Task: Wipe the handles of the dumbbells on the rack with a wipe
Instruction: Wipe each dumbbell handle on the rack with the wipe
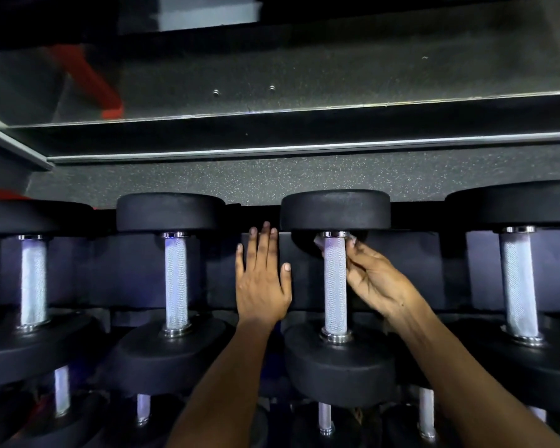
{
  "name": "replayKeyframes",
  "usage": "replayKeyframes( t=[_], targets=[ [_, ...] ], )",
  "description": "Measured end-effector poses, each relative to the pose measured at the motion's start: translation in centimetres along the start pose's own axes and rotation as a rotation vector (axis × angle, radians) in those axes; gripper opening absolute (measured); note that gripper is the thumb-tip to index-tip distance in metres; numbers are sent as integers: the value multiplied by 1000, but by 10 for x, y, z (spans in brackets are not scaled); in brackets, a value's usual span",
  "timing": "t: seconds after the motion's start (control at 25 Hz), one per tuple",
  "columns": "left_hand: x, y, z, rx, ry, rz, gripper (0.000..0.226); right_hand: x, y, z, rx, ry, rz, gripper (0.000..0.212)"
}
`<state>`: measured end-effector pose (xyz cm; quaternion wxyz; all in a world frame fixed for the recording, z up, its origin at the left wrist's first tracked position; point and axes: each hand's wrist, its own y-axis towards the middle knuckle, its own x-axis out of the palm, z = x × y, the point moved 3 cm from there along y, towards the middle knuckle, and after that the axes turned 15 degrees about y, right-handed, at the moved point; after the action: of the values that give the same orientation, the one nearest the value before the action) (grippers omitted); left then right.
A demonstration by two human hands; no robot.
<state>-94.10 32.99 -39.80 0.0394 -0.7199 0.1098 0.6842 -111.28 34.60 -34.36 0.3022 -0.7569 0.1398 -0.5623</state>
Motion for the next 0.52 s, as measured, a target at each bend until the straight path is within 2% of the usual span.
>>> replayKeyframes(
  t=[0.08, 0.12, 0.16, 0.24, 0.32, 0.4, 0.48, 0.52],
  targets=[
    [0, 0, 0, 1, 0, 0, 64, -1, 3, 4, 34, -3, 35, 19],
    [0, -1, 0, 0, 0, 0, 64, -3, 1, 1, 12, -49, 59, 19],
    [0, -1, 0, 0, 3, 2, 64, -3, -1, -2, -30, -112, 69, 20],
    [-1, 0, -1, -2, 7, 9, 64, -1, -6, -7, -251, -407, 162, 15],
    [0, 0, -1, 0, 2, 9, 64, 6, -6, -6, -421, -657, 306, 21],
    [-1, 0, 0, -3, -2, 14, 64, 18, -1, -5, -394, -693, 345, 33],
    [-1, 0, 0, -3, -3, 12, 64, 23, 0, -5, -392, -679, 368, 36],
    [-1, 0, 0, 0, -6, 18, 64, 25, -8, -6, -427, -763, 407, 34]
  ],
)
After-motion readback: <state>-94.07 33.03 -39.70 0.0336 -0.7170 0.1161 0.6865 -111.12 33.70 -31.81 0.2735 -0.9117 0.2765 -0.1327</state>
